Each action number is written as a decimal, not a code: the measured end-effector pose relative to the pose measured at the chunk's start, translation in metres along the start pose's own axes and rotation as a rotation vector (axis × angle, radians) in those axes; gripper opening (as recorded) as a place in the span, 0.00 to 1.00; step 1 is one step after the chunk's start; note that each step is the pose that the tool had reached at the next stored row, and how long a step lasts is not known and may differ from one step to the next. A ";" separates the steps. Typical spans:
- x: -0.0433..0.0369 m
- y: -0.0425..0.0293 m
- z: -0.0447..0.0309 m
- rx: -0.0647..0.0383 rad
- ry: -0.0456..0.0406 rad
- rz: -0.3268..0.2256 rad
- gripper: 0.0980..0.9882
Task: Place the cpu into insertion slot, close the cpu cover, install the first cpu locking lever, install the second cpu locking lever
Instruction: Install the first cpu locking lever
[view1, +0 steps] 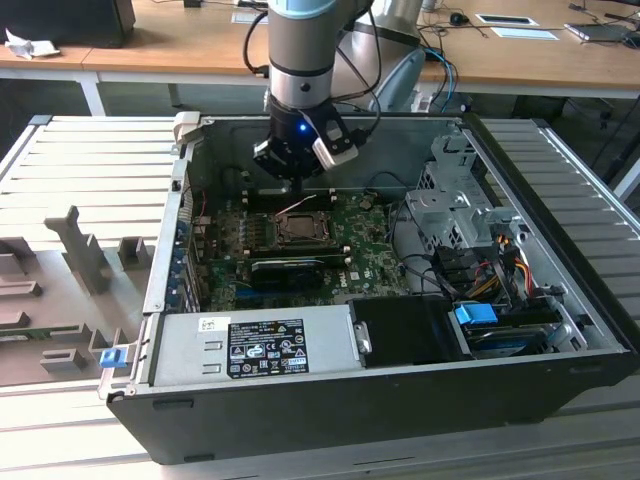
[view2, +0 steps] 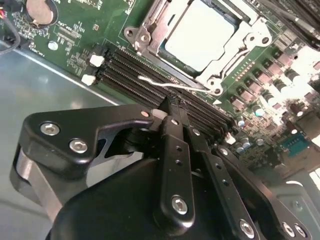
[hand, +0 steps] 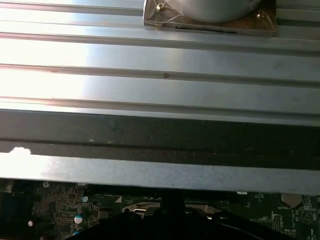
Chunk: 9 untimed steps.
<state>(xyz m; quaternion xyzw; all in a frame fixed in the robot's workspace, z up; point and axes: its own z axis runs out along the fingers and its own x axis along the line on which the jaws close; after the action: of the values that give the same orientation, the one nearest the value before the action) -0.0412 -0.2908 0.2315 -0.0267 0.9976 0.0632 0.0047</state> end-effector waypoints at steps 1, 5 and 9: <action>-0.0003 -0.0002 0.0011 0.000 0.0000 0.000 0.01; -0.0005 -0.0014 0.0022 0.000 0.0000 0.000 0.01; -0.0003 -0.0035 0.0024 0.000 -0.0001 0.000 0.01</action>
<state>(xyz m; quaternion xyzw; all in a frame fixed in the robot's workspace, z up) -0.0407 -0.2939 0.2287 -0.0266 0.9976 0.0633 0.0047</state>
